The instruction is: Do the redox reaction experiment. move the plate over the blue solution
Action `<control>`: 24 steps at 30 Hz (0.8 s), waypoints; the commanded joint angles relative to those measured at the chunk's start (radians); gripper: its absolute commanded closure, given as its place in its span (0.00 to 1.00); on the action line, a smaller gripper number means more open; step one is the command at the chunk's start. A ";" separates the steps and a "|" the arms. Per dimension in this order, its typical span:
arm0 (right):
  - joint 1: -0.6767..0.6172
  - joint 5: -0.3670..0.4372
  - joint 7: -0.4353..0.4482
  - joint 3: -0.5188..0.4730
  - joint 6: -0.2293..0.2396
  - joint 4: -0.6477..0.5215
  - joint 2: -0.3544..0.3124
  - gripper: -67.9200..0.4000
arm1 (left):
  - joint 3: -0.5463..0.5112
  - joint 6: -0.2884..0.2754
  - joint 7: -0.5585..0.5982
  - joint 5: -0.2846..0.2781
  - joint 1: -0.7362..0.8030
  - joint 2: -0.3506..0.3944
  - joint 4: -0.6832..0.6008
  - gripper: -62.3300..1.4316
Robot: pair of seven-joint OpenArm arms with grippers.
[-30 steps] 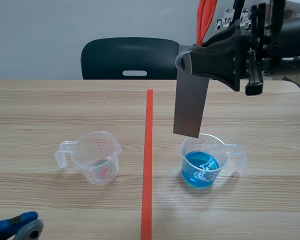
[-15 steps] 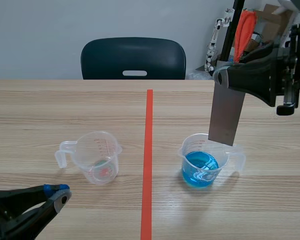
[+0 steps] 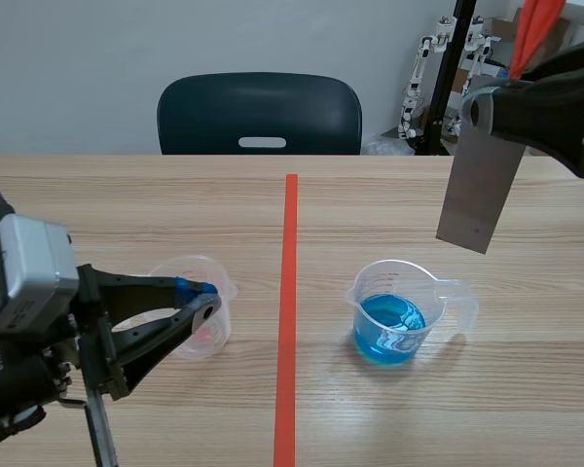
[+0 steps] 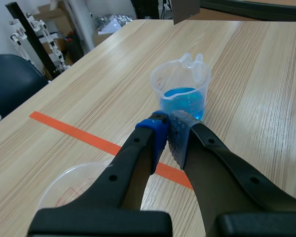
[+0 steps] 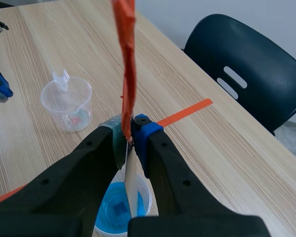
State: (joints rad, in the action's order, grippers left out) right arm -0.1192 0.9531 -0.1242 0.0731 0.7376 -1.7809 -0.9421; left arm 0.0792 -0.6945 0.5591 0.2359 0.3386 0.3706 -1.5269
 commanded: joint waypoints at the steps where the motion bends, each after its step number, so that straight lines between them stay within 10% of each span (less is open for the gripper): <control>1: 0.003 0.006 0.032 -0.011 0.008 -0.020 -0.010 0.99 | 0.014 -0.002 -0.040 -0.053 -0.024 -0.013 -0.008 0.91; 24: 0.002 -0.037 0.064 -0.019 0.008 -0.020 0.037 0.99 | 0.158 -0.002 -0.264 -0.125 -0.232 -0.089 -0.008 0.91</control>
State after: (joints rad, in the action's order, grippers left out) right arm -0.1329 0.8913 -0.0788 0.0654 0.7376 -1.7851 -0.8925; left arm 0.2398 -0.6945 0.2882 0.1291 0.1146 0.2985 -1.5269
